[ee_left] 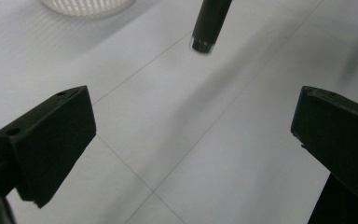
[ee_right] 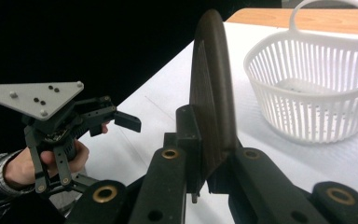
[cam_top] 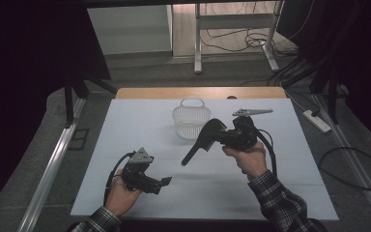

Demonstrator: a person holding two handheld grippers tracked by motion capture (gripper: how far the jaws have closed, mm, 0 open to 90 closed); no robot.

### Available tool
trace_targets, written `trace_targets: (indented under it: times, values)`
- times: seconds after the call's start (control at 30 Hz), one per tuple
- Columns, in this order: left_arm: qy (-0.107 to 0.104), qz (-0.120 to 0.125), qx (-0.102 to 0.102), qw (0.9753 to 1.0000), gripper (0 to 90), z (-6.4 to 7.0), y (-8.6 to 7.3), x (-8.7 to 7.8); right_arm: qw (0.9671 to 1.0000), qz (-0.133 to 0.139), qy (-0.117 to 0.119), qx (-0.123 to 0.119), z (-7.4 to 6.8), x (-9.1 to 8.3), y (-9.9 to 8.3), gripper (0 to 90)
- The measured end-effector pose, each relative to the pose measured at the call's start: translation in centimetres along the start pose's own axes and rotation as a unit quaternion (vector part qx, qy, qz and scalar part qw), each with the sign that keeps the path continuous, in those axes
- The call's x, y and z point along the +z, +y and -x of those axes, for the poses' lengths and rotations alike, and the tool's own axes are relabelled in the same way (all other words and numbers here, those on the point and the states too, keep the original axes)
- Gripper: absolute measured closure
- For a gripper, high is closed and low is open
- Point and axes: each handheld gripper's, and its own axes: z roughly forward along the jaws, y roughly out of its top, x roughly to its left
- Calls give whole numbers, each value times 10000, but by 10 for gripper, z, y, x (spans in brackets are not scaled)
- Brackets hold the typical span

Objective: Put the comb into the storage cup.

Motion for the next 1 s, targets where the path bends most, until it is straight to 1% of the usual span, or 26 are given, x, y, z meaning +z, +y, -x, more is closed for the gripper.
trace_targets:
  times: [0.07,0.17,0.23,0.27,0.47,0.73,0.83,1.0]
  values:
    - [6,16,13,10000,0,-1,-2,-2,10000,30,-13,0,0,-2,2,863]
    - [11,109,-24,9999,0,-2,-4,-7,9999,98,-32,2,1,-4,4,863]
    - [15,114,-15,9999,1,-3,-5,-8,9999,116,-41,6,2,-6,5,863]
    - [-18,145,-68,9999,1,-5,-8,-11,9999,129,-47,9,3,-6,6,863]
    - [-104,257,-159,9995,2,-7,-13,-17,9998,179,-52,42,6,-7,10,863]
    - [-43,258,-284,9993,3,-11,-22,-25,9997,239,-95,44,8,-8,18,863]
    - [-66,238,-331,9991,3,-12,-25,-28,9996,274,-113,34,9,-9,21,863]
    - [-64,197,-334,9992,1,-13,-31,-32,9994,315,-165,42,11,-10,25,864]
